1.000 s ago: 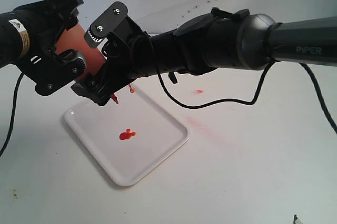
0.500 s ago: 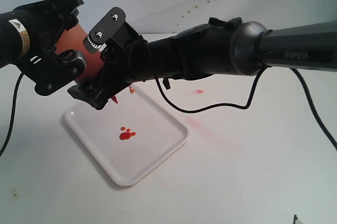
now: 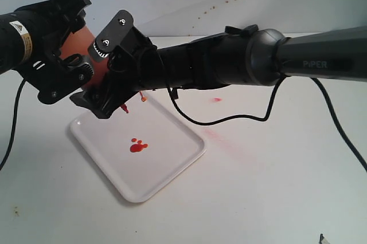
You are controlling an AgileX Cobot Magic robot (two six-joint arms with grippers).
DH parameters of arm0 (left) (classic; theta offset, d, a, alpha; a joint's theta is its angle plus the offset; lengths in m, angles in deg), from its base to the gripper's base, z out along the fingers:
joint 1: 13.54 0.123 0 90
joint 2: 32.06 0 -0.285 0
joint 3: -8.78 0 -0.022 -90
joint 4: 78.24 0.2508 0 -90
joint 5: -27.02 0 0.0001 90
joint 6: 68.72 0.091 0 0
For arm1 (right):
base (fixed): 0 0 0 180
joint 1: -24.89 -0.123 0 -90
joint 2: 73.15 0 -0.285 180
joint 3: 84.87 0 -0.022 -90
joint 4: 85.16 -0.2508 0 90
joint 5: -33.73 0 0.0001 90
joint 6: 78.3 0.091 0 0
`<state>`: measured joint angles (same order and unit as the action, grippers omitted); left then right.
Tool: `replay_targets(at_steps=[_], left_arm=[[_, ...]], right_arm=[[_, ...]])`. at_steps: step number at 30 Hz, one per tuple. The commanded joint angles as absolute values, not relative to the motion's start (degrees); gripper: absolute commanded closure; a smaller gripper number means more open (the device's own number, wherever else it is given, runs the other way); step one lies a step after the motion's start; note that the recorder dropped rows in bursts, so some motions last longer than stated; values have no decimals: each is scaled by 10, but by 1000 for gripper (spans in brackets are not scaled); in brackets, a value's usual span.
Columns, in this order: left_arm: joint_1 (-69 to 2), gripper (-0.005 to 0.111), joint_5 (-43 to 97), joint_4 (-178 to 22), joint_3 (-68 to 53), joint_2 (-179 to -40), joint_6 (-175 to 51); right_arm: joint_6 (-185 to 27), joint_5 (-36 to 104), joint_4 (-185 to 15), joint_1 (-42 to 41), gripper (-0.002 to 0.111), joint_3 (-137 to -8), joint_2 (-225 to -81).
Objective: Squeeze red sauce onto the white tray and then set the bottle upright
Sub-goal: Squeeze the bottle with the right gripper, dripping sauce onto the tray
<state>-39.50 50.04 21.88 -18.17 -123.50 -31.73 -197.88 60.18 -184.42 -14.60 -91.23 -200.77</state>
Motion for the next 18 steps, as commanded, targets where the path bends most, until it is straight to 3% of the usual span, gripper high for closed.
replay_targets(at_steps=[1,4,18], left_arm=[[-398,107,512,217,-175,-1231,-322],[-398,107,512,217,-175,-1231,-322],[-398,107,511,217,-175,-1231,-322]], right_arm=[[-1984,594,-1851,-146,65,-914,-2004],[-1982,595,-1851,-146,108,-914,-2004],[-1976,595,-1851,-145,106,-914,-2004]])
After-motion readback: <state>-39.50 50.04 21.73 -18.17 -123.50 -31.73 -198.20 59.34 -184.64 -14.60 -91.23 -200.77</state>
